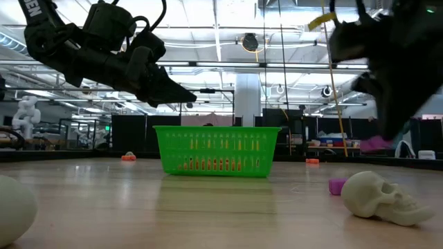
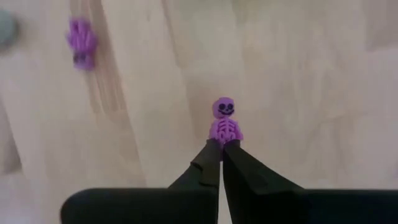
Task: Sort Halloween decoration
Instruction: Put the right purple skeleton toy into the blue bin
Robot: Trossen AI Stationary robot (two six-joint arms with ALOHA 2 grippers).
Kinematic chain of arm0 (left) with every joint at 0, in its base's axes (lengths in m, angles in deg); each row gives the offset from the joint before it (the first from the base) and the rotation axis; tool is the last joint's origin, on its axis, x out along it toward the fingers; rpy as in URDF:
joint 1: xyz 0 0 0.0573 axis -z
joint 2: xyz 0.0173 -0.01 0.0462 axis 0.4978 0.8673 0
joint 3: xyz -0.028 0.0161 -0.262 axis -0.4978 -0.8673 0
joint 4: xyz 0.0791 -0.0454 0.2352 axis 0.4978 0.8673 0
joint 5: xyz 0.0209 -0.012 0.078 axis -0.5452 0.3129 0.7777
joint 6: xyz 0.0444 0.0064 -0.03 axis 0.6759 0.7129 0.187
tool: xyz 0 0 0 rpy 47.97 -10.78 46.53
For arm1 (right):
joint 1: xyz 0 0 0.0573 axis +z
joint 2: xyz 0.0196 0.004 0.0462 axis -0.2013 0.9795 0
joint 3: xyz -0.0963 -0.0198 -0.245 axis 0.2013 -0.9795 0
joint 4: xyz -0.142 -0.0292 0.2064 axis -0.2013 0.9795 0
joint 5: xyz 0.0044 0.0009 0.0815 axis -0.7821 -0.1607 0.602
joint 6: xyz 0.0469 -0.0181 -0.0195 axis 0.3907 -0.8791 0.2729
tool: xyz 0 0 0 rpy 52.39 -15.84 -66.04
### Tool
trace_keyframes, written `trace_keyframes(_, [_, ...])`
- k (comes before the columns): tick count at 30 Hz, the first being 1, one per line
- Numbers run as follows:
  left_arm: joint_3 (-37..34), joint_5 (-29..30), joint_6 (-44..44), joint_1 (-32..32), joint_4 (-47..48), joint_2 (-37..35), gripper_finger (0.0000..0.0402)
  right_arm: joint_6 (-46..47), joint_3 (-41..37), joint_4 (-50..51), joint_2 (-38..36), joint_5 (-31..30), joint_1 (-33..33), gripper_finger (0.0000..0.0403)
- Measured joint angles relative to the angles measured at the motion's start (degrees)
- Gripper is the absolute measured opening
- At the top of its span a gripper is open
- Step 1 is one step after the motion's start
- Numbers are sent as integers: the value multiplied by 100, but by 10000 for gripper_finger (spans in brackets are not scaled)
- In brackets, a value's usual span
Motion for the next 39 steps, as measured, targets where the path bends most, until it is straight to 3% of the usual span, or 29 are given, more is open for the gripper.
trace_keyframes(7, [0, -1, -2, 0, 27, 2, 3, -168, 241, 155, -4, 308, -298, 1])
trace_keyframes(17, [0, -2, 0, 0, 58, 2, 3, -318, 241, 93, -4, 126, -368, 0])
trace_keyframes(22, [0, -2, 0, 0, 59, 2, 3, -621, 241, 1, -4, -316, -509, 0])
trace_keyframes(33, [0, -2, 1, 0, 59, 2, 3, -1249, 243, -204, -4, -630, -1333, 0])
trace_keyframes(39, [0, -2, 2, 0, 59, 2, 3, -1953, 707, -180, -7, -1033, -1901, 0])
